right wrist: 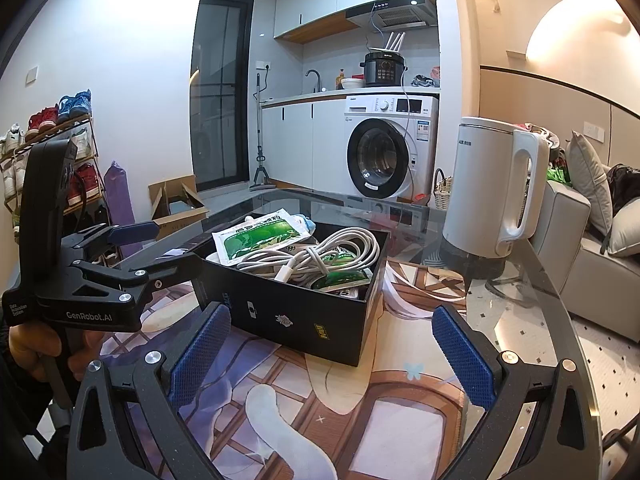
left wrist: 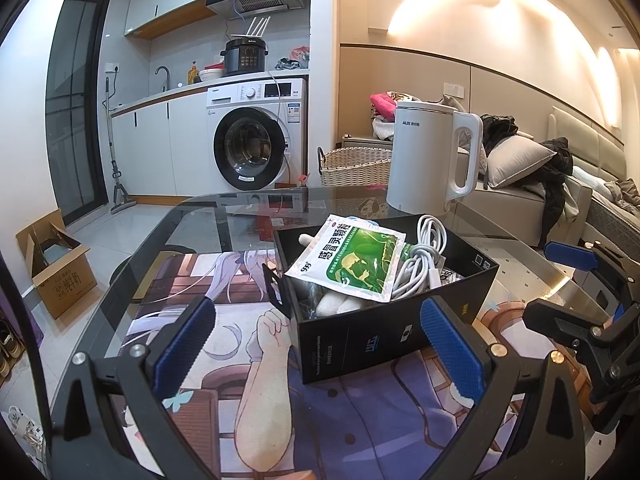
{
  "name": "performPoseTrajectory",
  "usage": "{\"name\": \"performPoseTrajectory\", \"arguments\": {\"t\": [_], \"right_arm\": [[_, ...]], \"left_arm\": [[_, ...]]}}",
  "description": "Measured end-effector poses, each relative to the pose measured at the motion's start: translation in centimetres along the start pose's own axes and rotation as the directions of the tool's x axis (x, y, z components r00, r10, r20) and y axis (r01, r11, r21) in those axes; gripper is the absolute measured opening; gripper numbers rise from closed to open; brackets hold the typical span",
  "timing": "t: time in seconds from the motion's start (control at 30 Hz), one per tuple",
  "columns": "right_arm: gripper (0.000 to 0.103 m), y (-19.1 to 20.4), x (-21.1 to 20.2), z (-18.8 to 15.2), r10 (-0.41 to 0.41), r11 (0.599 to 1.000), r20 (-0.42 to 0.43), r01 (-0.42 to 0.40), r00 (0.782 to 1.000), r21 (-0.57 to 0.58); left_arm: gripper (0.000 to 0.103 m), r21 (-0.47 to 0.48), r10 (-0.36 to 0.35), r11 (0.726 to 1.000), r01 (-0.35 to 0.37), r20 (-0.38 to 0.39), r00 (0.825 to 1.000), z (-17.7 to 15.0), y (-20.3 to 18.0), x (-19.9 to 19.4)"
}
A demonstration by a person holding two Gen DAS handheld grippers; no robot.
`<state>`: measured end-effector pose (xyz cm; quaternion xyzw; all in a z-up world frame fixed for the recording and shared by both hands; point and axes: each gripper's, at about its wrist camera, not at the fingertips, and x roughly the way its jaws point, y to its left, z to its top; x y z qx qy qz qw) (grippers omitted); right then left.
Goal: Organize soft objects
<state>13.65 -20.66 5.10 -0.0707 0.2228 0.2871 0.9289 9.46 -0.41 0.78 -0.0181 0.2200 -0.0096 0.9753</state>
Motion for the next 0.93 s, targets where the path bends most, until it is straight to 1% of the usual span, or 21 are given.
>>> {"name": "performPoseTrajectory", "arguments": {"t": [0.93], "right_arm": [[0.103,-0.02,-0.06,-0.07,0.0,1.0,0.002,0.0,1.0,0.0]], "left_arm": [[0.103,-0.001,0.001,1.0,-0.001,0.006,1.0,0.07,0.07,-0.21]]}}
